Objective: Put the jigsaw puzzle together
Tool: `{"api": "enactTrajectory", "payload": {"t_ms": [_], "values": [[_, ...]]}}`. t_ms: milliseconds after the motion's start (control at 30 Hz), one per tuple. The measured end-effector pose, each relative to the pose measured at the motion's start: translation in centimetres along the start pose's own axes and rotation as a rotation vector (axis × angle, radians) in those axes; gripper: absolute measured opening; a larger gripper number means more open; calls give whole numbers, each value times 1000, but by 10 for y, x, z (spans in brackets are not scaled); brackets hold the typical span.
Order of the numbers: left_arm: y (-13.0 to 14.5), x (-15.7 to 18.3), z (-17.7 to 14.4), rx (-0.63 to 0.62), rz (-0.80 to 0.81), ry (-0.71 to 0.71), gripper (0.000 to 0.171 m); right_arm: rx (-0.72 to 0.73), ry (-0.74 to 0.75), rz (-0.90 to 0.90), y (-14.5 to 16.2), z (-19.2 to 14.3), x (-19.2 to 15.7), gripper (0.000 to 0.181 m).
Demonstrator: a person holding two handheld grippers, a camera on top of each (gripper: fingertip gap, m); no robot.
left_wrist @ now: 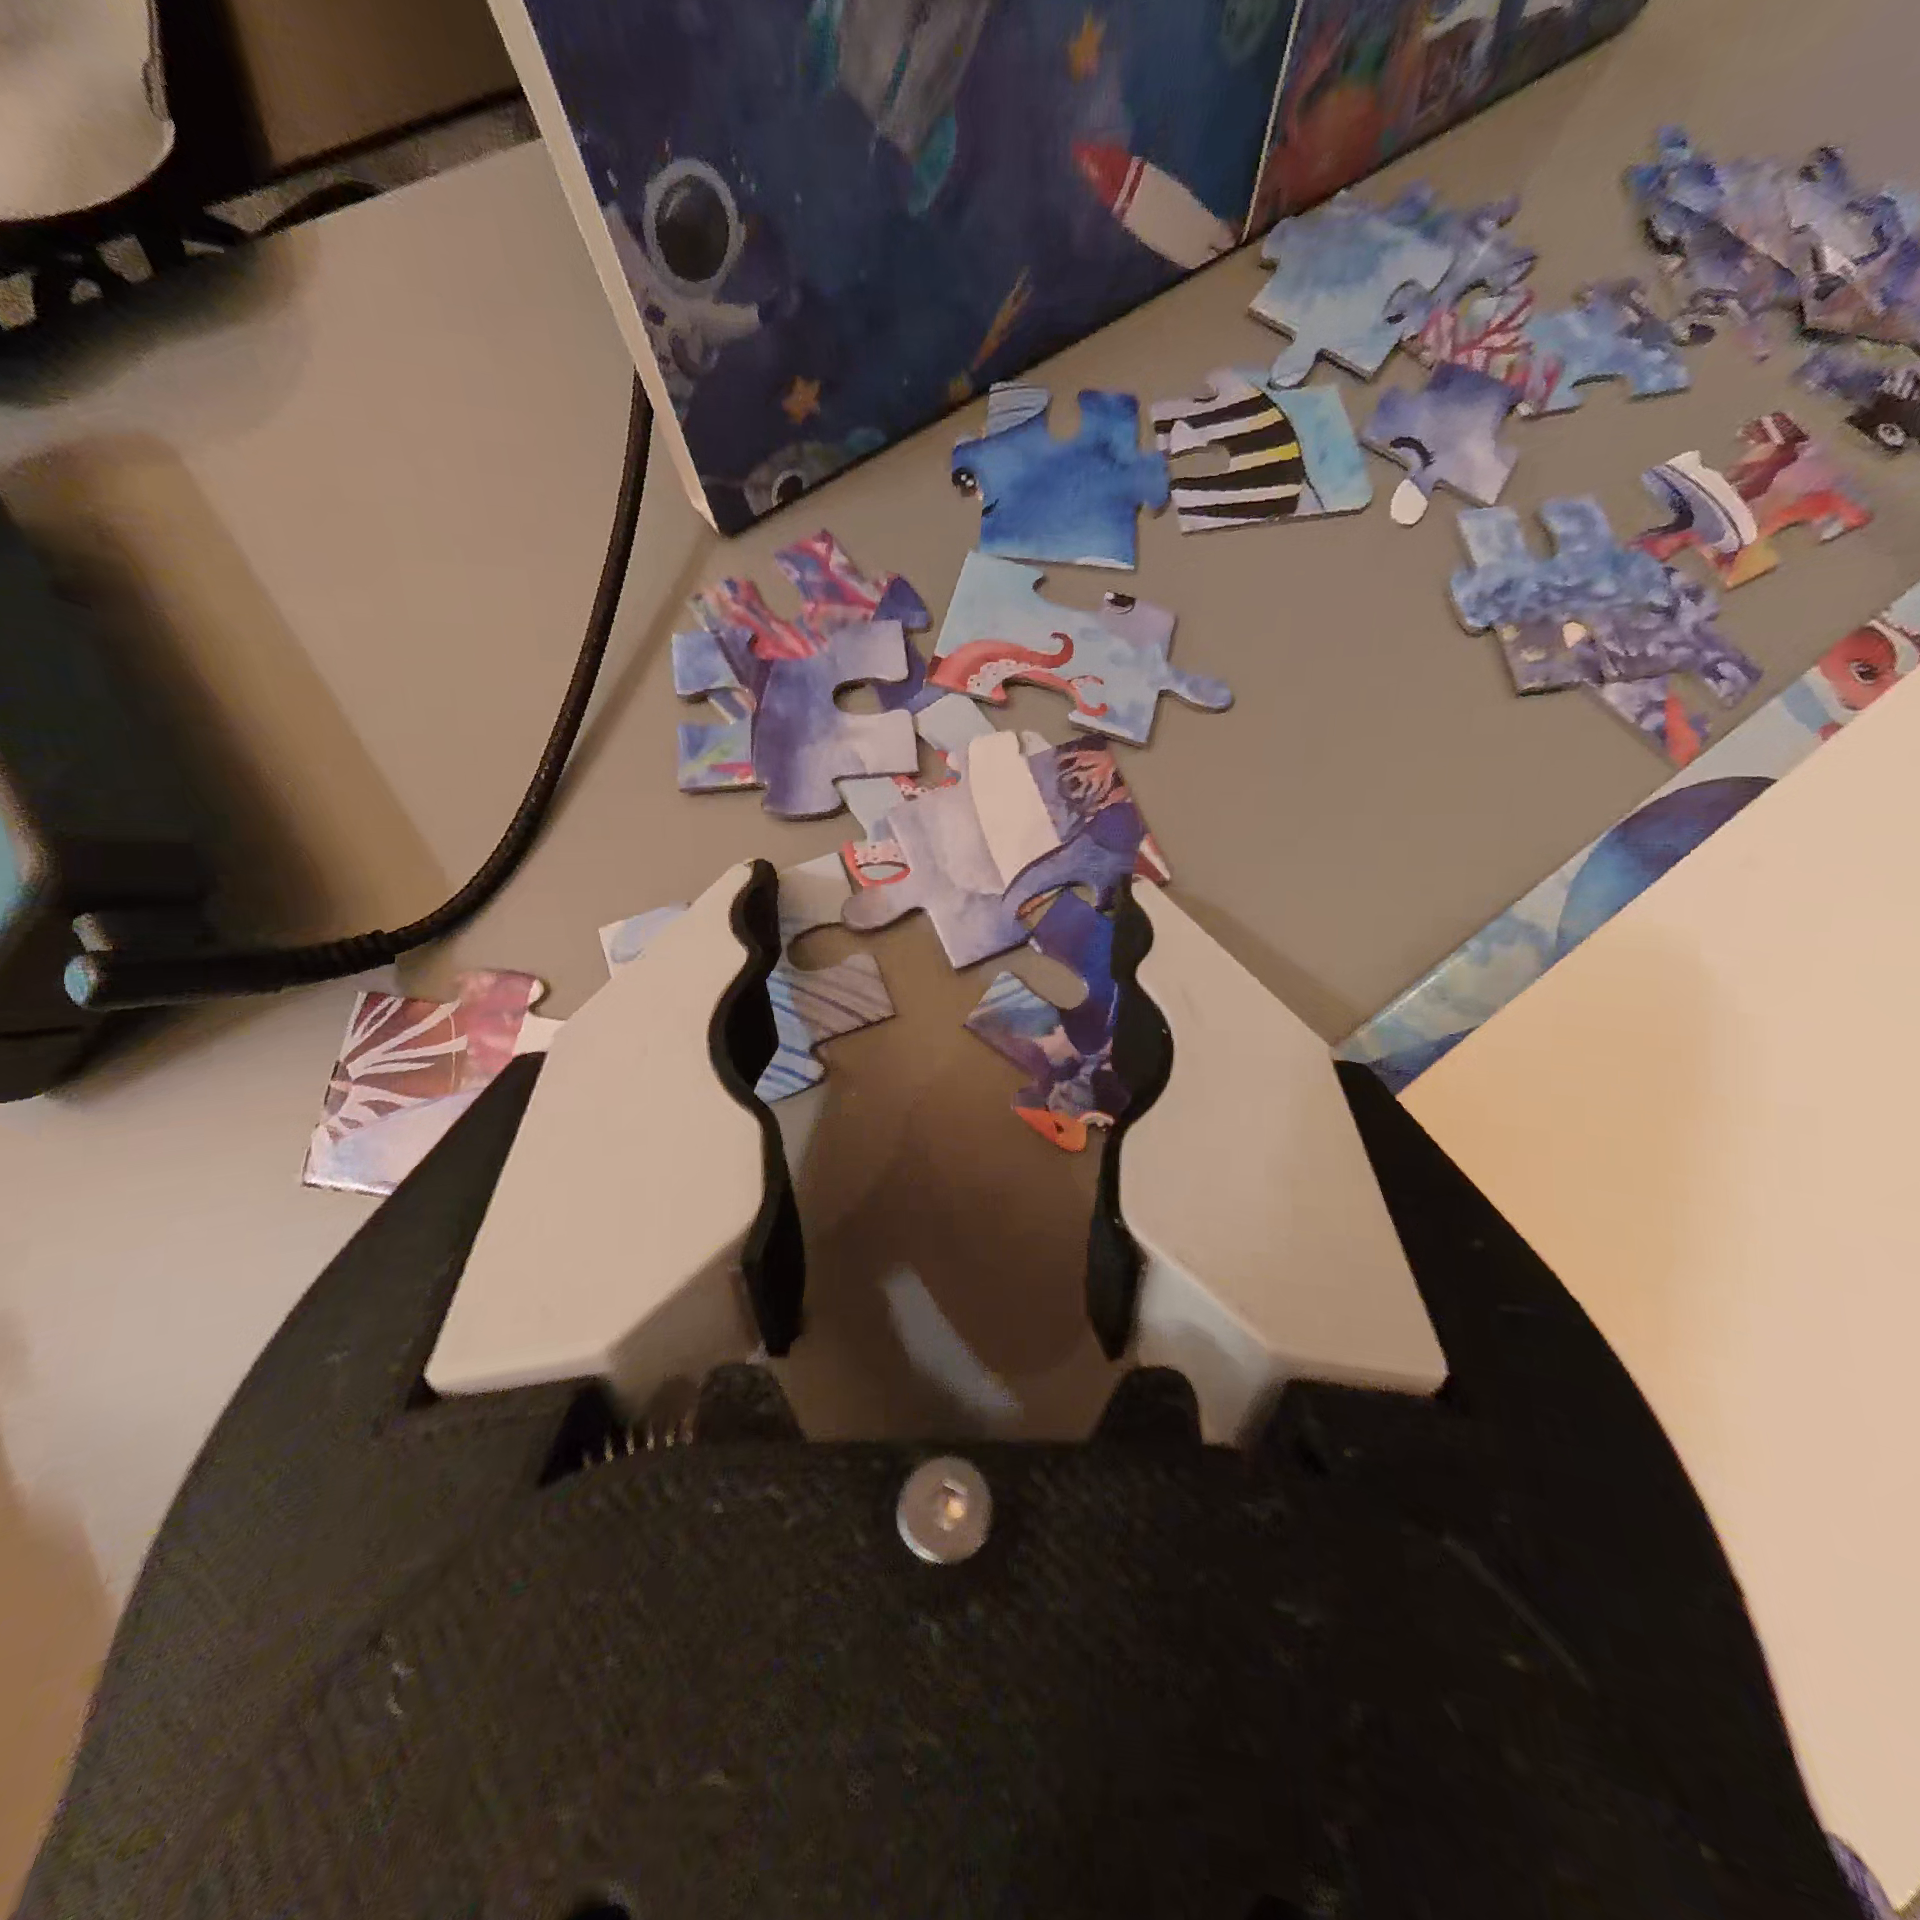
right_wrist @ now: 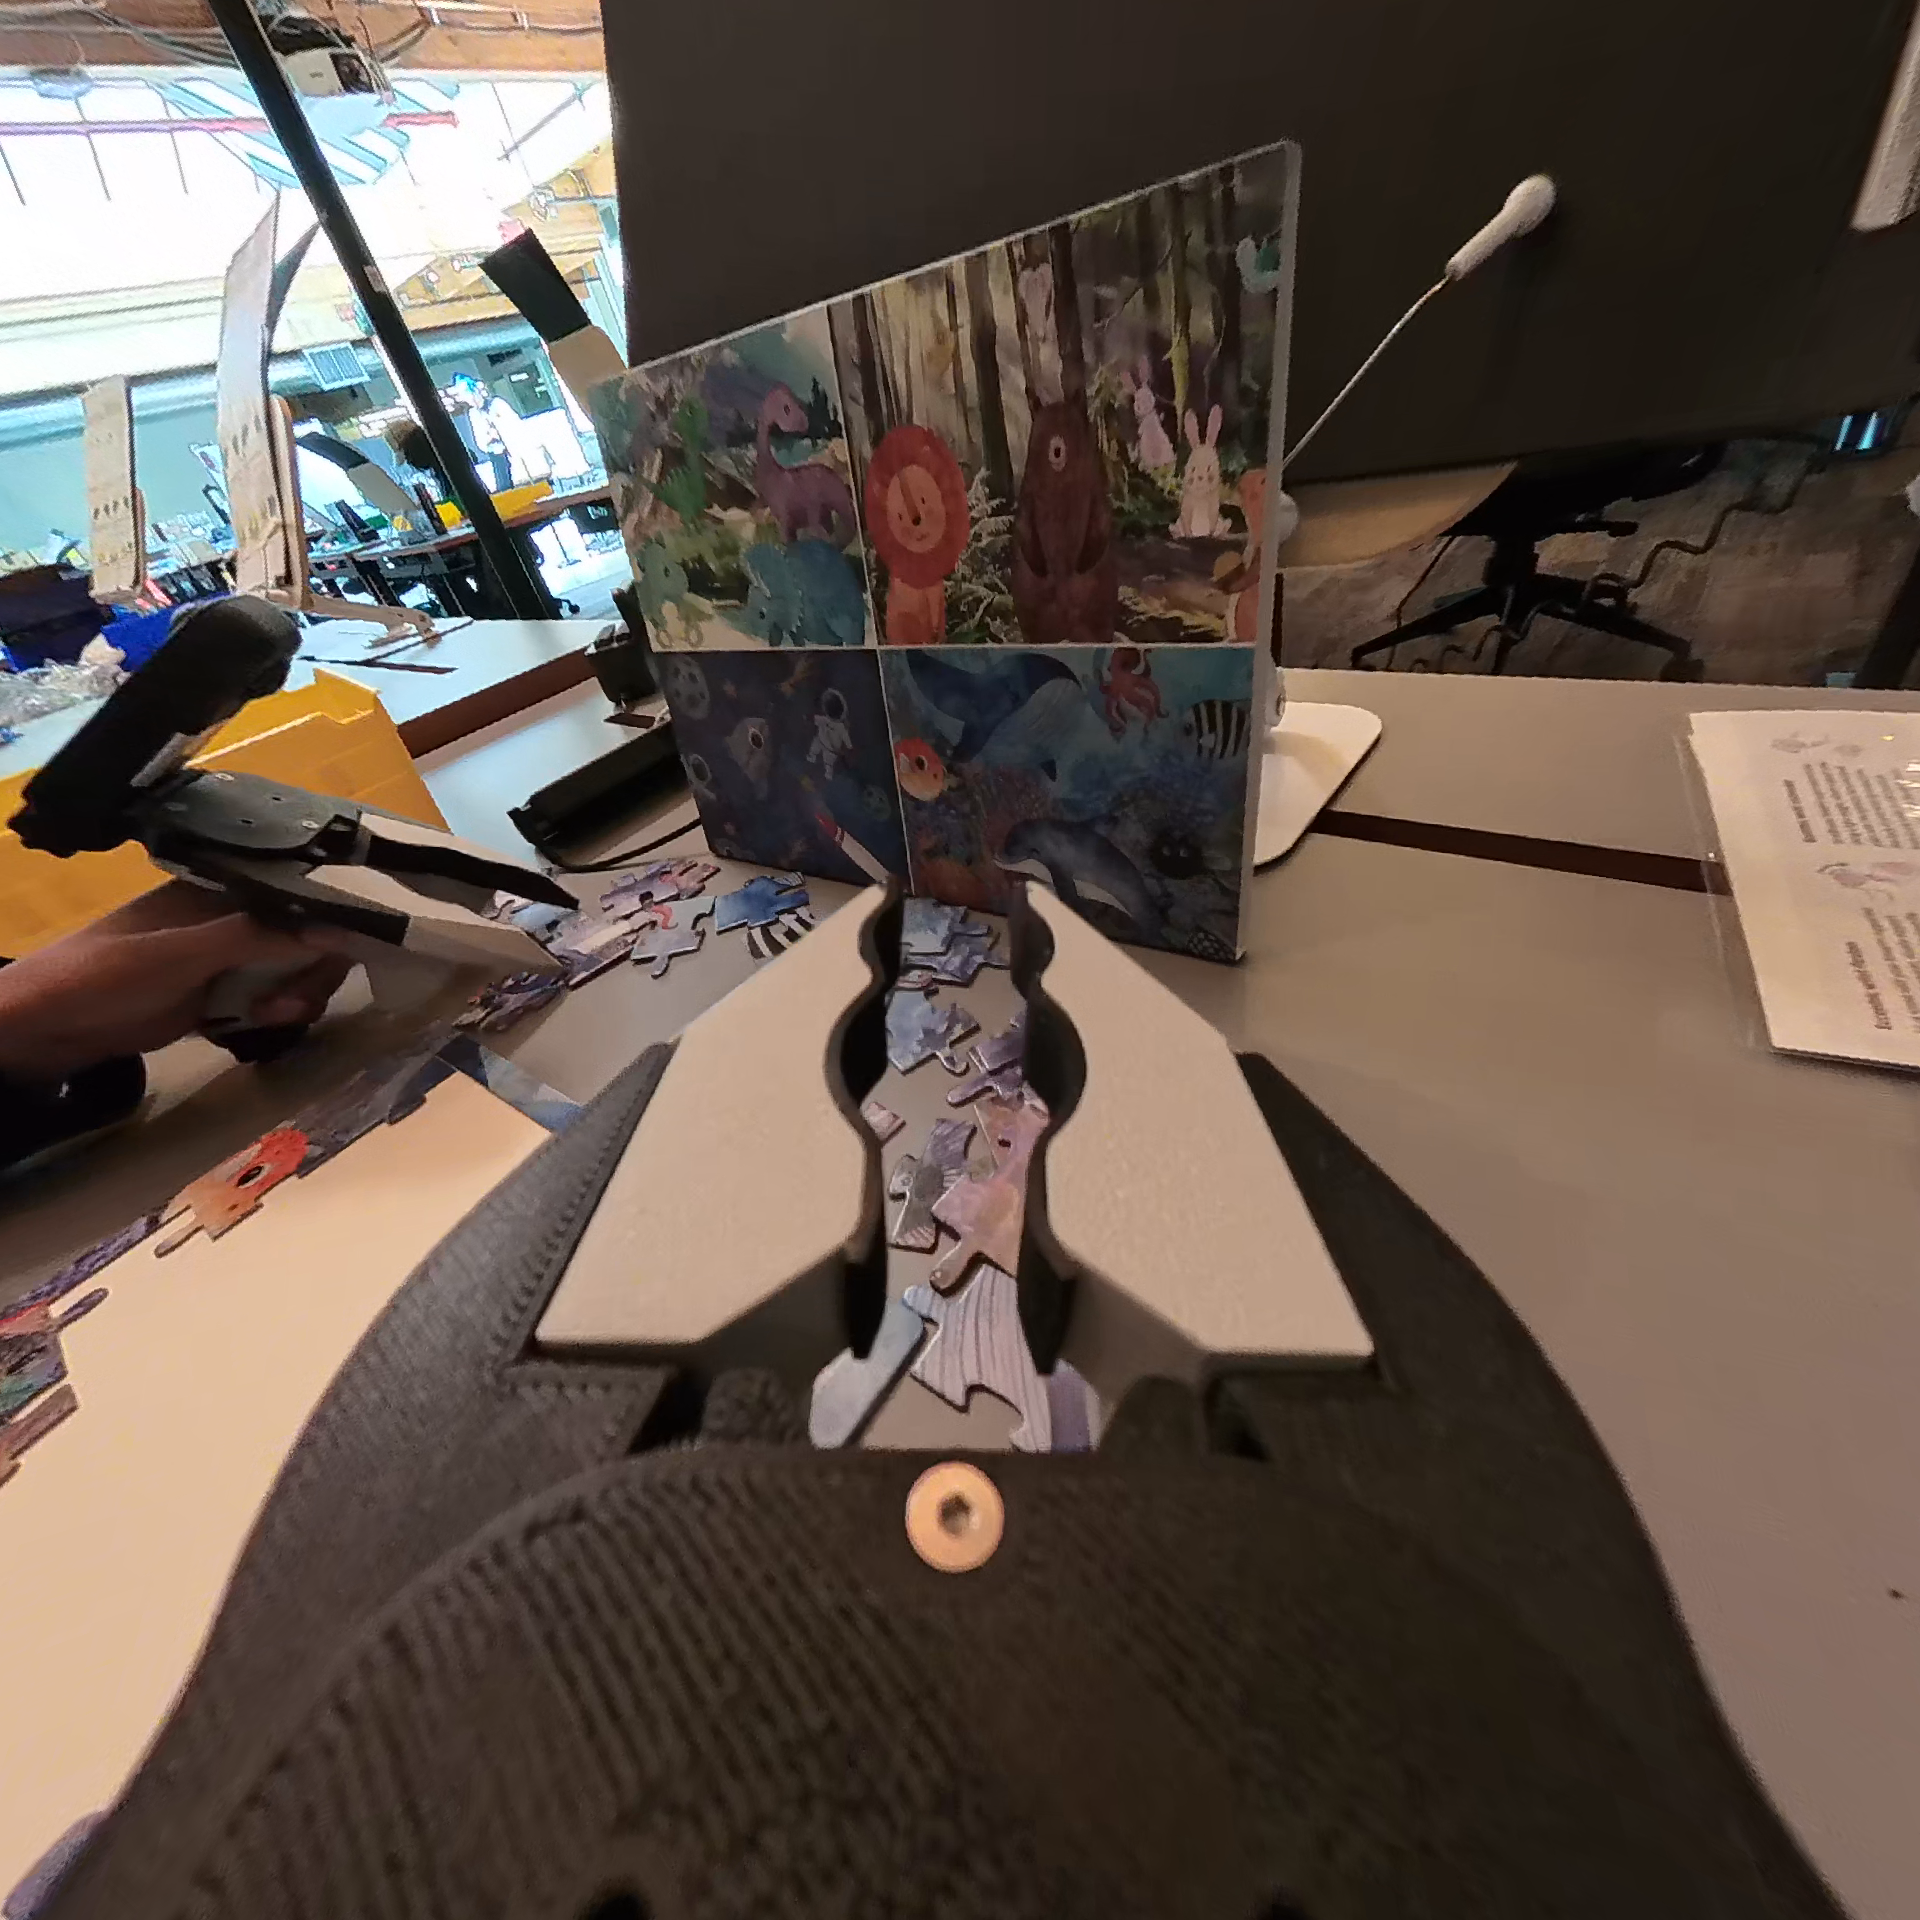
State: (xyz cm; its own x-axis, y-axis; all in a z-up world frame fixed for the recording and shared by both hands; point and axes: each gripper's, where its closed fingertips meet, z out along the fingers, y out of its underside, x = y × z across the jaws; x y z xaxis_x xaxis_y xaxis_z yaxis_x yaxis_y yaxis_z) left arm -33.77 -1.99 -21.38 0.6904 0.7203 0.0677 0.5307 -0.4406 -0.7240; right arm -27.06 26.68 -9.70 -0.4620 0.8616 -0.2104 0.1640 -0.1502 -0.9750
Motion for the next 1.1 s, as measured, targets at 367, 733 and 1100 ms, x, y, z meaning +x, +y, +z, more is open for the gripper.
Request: {"api": "enactTrajectory", "payload": {"t_ms": [367,733,1100], "values": [[5,6,-6,-2,8,79,20,20,-23,27,-3,0,-4,21],[-30,-22,-50,245,-37,-28,7,29,-28,24,-7,-1,-6,20],[-20,-25,-46,220,-31,-23,13,21,-30,22,-4,0,-7,20]]}}
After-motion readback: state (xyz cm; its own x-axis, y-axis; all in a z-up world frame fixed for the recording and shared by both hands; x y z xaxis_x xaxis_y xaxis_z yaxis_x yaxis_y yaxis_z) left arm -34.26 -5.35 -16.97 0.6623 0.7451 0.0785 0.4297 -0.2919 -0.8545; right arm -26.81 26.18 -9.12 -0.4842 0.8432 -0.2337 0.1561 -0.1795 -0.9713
